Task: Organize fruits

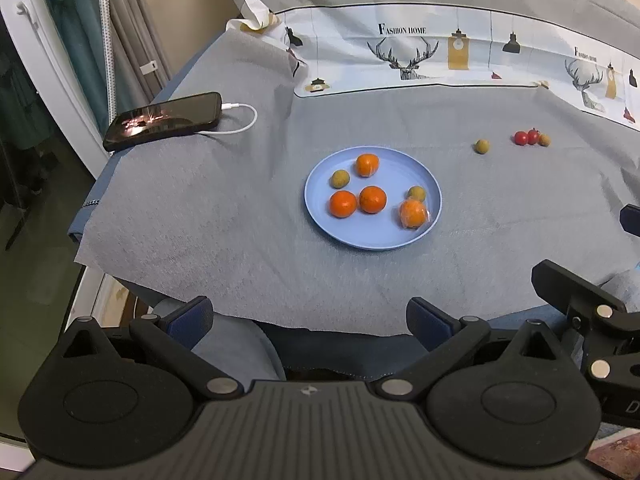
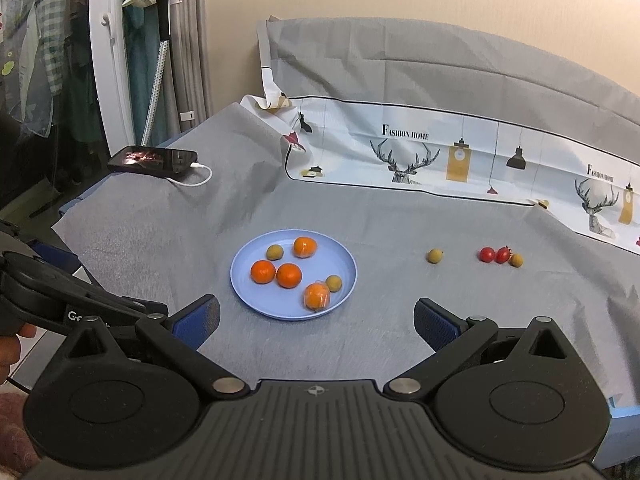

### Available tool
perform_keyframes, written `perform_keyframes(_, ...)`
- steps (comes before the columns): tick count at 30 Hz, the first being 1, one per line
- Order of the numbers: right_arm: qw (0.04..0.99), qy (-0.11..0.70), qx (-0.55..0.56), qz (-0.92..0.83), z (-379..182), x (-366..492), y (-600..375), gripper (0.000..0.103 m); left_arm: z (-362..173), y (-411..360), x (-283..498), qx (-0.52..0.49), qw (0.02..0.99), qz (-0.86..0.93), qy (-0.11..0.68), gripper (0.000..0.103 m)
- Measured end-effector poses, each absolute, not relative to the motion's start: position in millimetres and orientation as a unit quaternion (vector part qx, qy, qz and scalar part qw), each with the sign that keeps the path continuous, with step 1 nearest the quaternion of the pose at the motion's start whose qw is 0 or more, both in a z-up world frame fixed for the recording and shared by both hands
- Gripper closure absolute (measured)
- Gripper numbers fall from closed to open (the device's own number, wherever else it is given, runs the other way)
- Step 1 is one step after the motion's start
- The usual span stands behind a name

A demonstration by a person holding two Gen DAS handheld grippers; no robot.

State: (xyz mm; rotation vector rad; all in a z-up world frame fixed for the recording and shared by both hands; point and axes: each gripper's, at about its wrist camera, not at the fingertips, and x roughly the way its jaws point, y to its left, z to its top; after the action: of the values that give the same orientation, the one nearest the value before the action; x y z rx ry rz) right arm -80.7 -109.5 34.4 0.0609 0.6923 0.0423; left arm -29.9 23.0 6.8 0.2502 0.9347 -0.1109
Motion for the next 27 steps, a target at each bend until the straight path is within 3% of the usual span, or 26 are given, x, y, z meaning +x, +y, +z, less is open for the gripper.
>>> perform_keyframes(17,0.929,0.365,0.055,0.024,8.0,-56.2,-123.2,0.001,-11.3,12.8,-3.4,0.124,0.864,-0.072,0.483,0.0)
perform_keyframes(27,0.917,0.351,0.129,-0.137,-28.9,-33.3,-223.0,0.001,-21.6,-46.0,47.7,0.103,0.835,-0.125,0.526,0.0)
